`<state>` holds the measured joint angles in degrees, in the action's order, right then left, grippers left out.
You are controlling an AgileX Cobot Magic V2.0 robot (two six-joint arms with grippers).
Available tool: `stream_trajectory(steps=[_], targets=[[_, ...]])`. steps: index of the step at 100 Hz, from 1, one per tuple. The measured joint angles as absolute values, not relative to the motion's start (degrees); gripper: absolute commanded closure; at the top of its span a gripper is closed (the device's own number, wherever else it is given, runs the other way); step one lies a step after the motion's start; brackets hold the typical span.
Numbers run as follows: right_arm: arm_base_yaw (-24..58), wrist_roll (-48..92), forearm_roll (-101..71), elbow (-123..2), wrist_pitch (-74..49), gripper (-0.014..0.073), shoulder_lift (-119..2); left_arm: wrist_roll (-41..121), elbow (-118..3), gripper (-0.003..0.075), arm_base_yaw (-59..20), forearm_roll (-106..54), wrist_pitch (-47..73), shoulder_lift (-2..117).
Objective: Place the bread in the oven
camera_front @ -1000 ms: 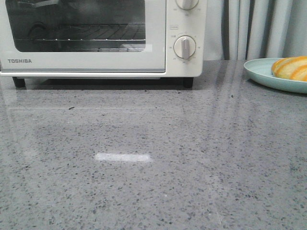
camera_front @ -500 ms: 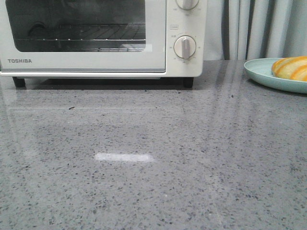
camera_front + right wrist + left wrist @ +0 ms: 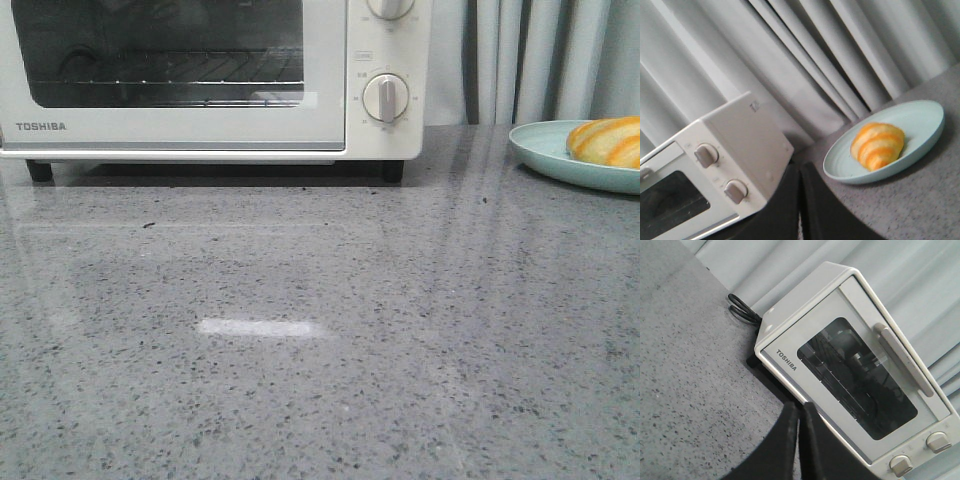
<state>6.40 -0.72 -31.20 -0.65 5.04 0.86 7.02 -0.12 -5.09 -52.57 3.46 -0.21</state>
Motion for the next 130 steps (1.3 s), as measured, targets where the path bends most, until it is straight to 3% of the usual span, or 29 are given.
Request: stream_trajectory(steps=[20,34,52,65,88,109,130], targets=[[6.4,4.4,-25.2,-13.6,-16.8,0.0656,-1.0,18.5,-7.2,0.0742,-5.1,-51.3,16.0,0.4],[6.4,12.2,-22.9,-22.4,-25.6,0.0656,-7.8,31.2,-17.7,0.0742,-5.1,-50.7,19.6,9.7],[6.4,14.3,-22.5,-26.8,-24.9,0.0656,-15.4,45.5,-31.5,0.0741,-6.1,-52.4,21.2,30.0],[6.4,14.5,-22.5,-26.9,-23.4,0.0656,-16.7,54.4,-40.8,0.0741,-11.8,-56.3,18.0,42.8],[6.4,14.6,-22.5,-26.9,-22.9,0.0656,-16.9,58.9,-55.0,0.0741,-18.6,-57.7,15.6,61.7],[6.4,14.6,-22.5,-26.9,-22.9,0.0656,-16.9,59.2,-62.2,0.0741,-18.8,-58.0,14.8,73.8],[6.4,14.6,-22.5,-26.9,-22.9,0.0656,-16.9,59.3,-63.3,0.0741,-18.8,-58.7,14.8,78.0]])
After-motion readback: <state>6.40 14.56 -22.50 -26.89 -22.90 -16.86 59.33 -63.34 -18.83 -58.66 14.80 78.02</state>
